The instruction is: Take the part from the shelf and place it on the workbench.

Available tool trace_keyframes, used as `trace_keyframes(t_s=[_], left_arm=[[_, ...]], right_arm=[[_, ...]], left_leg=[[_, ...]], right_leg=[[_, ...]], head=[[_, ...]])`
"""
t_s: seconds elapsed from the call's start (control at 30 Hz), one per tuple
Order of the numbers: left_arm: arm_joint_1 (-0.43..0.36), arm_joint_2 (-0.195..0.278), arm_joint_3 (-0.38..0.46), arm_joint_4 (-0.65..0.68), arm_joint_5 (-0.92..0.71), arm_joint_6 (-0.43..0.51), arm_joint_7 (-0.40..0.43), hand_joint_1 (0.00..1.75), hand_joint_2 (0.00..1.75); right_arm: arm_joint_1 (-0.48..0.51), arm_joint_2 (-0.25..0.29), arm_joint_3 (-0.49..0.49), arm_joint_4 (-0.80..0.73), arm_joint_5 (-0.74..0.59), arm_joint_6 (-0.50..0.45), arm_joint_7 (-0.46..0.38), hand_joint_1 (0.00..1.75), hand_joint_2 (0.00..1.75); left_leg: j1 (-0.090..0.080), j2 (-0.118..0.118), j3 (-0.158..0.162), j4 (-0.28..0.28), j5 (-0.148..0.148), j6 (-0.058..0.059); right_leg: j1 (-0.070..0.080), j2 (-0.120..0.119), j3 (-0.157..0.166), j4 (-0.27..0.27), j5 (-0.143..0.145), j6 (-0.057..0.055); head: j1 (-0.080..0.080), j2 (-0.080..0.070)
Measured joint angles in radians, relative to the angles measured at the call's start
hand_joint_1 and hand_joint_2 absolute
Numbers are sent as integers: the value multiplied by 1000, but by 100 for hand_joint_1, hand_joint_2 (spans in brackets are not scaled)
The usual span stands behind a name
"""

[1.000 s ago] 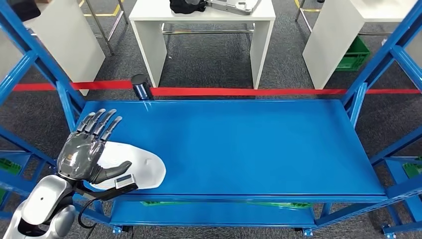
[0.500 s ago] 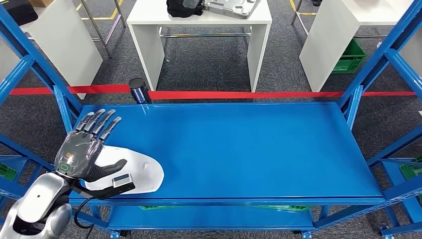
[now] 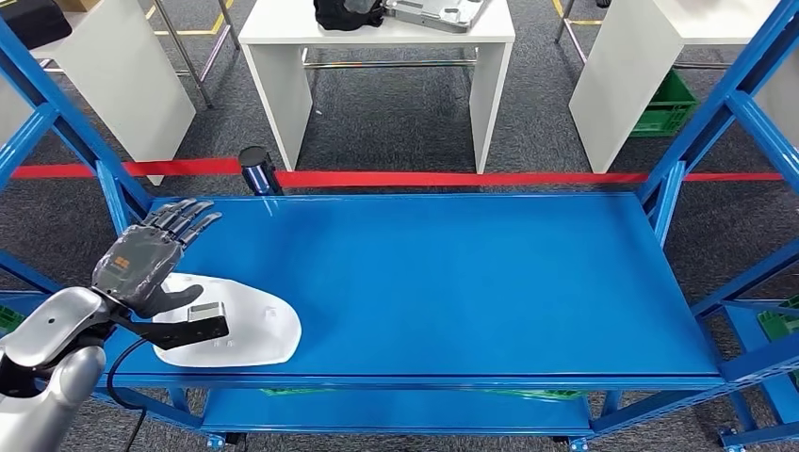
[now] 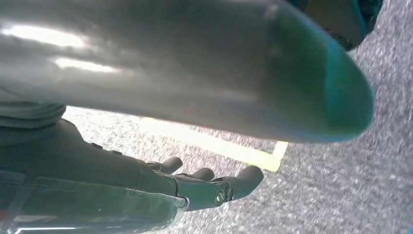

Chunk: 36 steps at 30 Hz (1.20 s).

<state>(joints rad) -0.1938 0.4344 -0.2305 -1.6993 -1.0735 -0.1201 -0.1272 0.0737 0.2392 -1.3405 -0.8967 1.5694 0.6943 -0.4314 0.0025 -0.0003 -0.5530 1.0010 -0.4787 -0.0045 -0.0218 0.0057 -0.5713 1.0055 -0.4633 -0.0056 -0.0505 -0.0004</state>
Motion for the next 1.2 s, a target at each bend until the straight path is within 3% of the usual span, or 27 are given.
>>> trace_keyframes(t_s=[0.07, 0.13, 0.17, 0.2, 0.23, 0.3, 0.33, 0.4, 0.5, 0.57, 0.63, 0.7, 0.73, 0.8, 0.87, 0.9, 1.03, 1.07, 1.13, 1.2], left_arm=[[-6, 11, -4, 5, 2, 0, 0, 0, 175], [-10, 16, -8, 12, 4, -1, -1, 0, 175], [-10, 16, -9, 15, 4, -1, -1, 0, 175], [-10, 16, -10, 18, 4, -2, 0, 0, 175], [-11, 18, -11, 21, 7, -5, 1, 0, 175], [-18, 31, -13, 25, 24, -21, 7, 0, 175], [-26, 43, -16, 29, 40, -34, 10, 0, 175], [-47, 72, -22, 43, 84, -67, 5, 0, 175], [-104, 129, -36, 90, 175, -122, -28, 0, 175], [-156, 167, -47, 130, 243, -151, -44, 0, 175], [-206, 198, -64, 173, 314, -189, -58, 0, 175], [-257, 232, -92, 217, 390, -248, -78, 0, 175], [-285, 249, -107, 235, 428, -284, -89, 0, 175], [-352, 288, -144, 260, 511, -374, -109, 0, 175], [-434, 335, -189, 280, 603, -481, -122, 0, 175], [-477, 361, -212, 289, 643, -526, -124, 0, 175], [-671, 453, -333, 325, 760, -594, -103, 0, 175], [-710, 469, -363, 332, 782, -589, -93, 0, 175], [-759, 489, -413, 341, 815, -570, -79, 0, 175], [-782, 497, -461, 349, 838, -545, -70, 0, 175]], right_arm=[[0, -1, 0, 0, 0, 0, 0, 0, 0], [0, -1, 0, 1, 0, 0, 0, 0, 0], [0, -1, 0, 2, 0, 0, 0, 0, 0], [0, -1, 0, 2, 0, 0, 0, 0, 0], [0, -1, 1, 2, 0, 1, 0, 0, 0], [0, -1, 4, 2, 0, 3, 0, 0, 0], [1, -1, 6, 2, 0, 5, -1, 0, 0], [4, -3, 12, 1, 0, 12, -5, 0, 0], [15, -7, 23, -17, 0, 34, -14, 0, 0], [21, -10, 35, -33, 0, 45, -20, 0, 0], [26, -20, 50, -36, 0, 36, -24, 0, 0], [29, -41, 68, -14, 0, 10, -27, 0, 0], [29, -53, 75, 2, 0, -6, -29, 0, 0], [30, -76, 87, 33, 0, -28, -32, 0, 0], [31, -91, 97, 50, 0, -33, -35, 0, 0], [33, -95, 102, 53, 0, -28, -37, 0, 0], [52, -101, 125, 47, 0, 7, -38, 0, 0], [54, -102, 129, 43, 0, 11, -38, 0, 0], [54, -103, 135, 38, 0, 13, -40, 0, 0], [55, -105, 141, 38, 0, 8, -41, 0, 0]], left_leg=[[5, 0, -38, 79, -46, -11], [9, 0, -107, 218, -106, -19], [10, 0, -135, 270, -119, -22], [11, 0, -147, 286, -113, -22], [12, 0, -137, 257, -86, -22], [12, 0, -74, 116, -11, -17], [10, 0, -44, 51, 12, -13], [4, 0, -20, -4, 19, -6], [4, -1, -15, -15, 24, 10], [8, 0, -8, -25, 32, 21], [6, 0, -9, -25, 33, 24], [2, 0, -9, -24, 32, 25], [1, 0, -9, -23, 32, 25], [0, -1, -9, -19, 28, 21], [-5, -1, -12, -9, 21, 13], [-7, 0, -13, -6, 18, 10], [1, 2, -28, 23, -4, -4], [3, 2, -45, 60, -26, -10], [5, 2, -105, 186, -86, -21], [6, 2, -158, 288, -112, -23]], right_leg=[[-5, 0, 2, -2, 1, -9], [-3, 1, 1, -2, 0, -14], [-2, 1, 1, -2, -1, -15], [-2, 1, 2, -2, -1, -15], [-2, 1, 3, -2, -2, -15], [-2, 3, 6, -2, -3, -14], [1, 5, 5, -2, -3, -12], [4, 6, 2, -2, -3, -4], [5, 4, -5, 4, -7, 10], [5, 2, -37, 68, -39, 7], [5, 2, -106, 204, -93, -1], [5, 2, -153, 291, -112, 2], [5, 1, -150, 277, -99, 8], [6, 1, -94, 148, -42, 19], [8, 1, -41, 34, 1, 13], [9, 2, -31, 12, 9, 7], [8, 7, -31, 10, 13, -12], [7, 7, -30, 10, 13, -15], [7, 8, -28, 10, 12, -18], [8, 8, -27, 10, 10, -21]], head=[[-2, 0], [-4, 0], [-4, 0], [-4, 0], [-4, 0], [-4, 0], [-3, 0], [-3, 0], [-2, 0], [-1, 0], [0, 0], [0, 0], [0, 0], [1, 0], [4, 0], [5, 0], [4, 0], [4, 0], [3, 0], [3, 0]])
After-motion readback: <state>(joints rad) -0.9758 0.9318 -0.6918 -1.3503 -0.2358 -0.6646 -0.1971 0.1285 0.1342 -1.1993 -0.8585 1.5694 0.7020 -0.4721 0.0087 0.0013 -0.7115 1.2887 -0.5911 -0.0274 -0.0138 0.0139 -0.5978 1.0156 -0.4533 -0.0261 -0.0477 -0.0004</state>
